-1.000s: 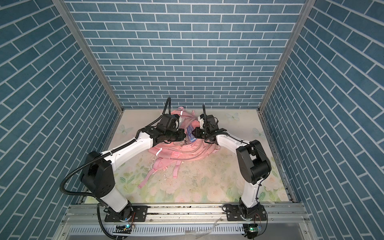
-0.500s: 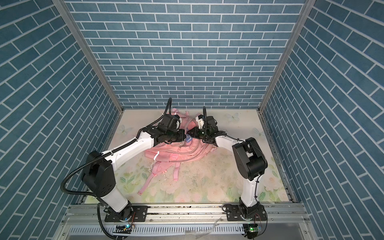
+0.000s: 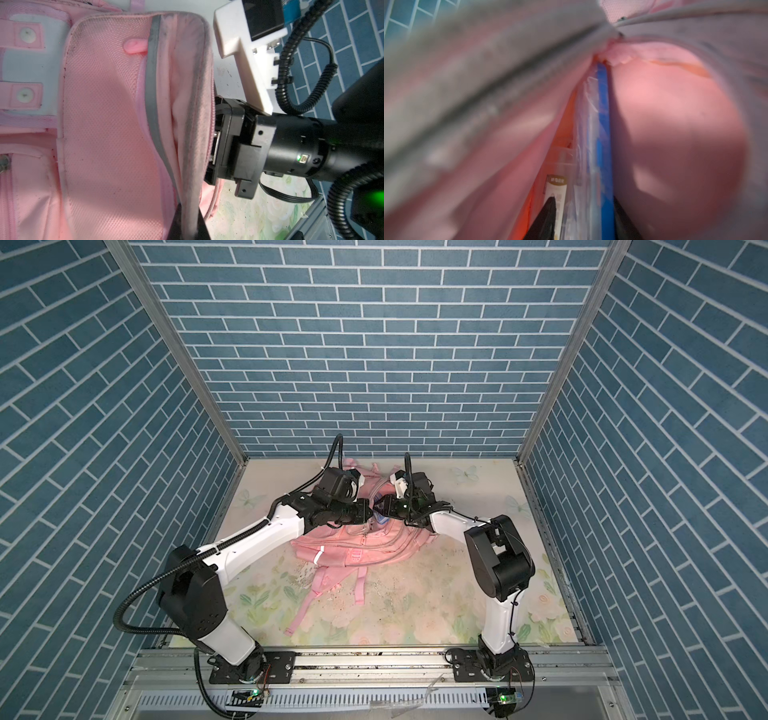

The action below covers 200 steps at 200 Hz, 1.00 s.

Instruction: Pack the student bag

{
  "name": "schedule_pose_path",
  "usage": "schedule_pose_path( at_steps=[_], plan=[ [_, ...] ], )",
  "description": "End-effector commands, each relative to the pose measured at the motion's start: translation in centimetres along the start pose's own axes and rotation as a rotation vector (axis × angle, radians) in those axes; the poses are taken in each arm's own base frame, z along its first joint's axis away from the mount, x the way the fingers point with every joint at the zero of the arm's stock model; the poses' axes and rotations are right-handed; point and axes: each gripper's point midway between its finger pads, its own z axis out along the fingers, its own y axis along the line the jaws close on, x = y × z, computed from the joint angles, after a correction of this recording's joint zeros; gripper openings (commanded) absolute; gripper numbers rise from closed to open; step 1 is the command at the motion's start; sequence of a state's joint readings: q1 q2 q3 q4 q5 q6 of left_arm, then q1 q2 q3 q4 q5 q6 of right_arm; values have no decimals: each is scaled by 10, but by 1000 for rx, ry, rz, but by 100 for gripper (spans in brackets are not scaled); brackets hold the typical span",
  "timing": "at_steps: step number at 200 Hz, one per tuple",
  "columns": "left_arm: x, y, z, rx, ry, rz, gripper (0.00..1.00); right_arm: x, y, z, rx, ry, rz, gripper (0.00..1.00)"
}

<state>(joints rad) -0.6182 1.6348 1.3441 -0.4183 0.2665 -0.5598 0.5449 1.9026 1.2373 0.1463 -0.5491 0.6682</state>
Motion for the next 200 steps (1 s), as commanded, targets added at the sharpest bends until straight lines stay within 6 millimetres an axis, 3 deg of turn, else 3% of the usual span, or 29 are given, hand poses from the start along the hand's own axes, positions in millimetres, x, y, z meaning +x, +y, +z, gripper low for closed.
schedule_pose_path(
  at_steps=[1, 27, 85, 115, 161, 188, 200],
  plan=[
    [-21, -27, -26, 125, -77, 58, 0, 20, -6, 9, 32, 78, 6, 36],
    [-17, -20, -19, 109, -58, 55, 0, 15, 5, -4, 3, 37, 53, 20],
    [-10, -16, -16, 118, -91, 44, 0, -24, 37, -45, -146, -138, 200, 8],
    [-15, -34, -18, 166, -138, 62, 0, -20, 56, -30, -284, -124, 309, 8],
    [-23, -62, -25, 255, -201, 46, 0, -3, 65, -6, -320, -168, 415, 11],
    [-29, -67, -32, 277, -226, 40, 0, 11, 58, 3, -235, -172, 424, 20],
    [-34, -69, -37, 275, -239, 38, 0, 15, 53, 4, -208, -164, 430, 30]
  ],
)
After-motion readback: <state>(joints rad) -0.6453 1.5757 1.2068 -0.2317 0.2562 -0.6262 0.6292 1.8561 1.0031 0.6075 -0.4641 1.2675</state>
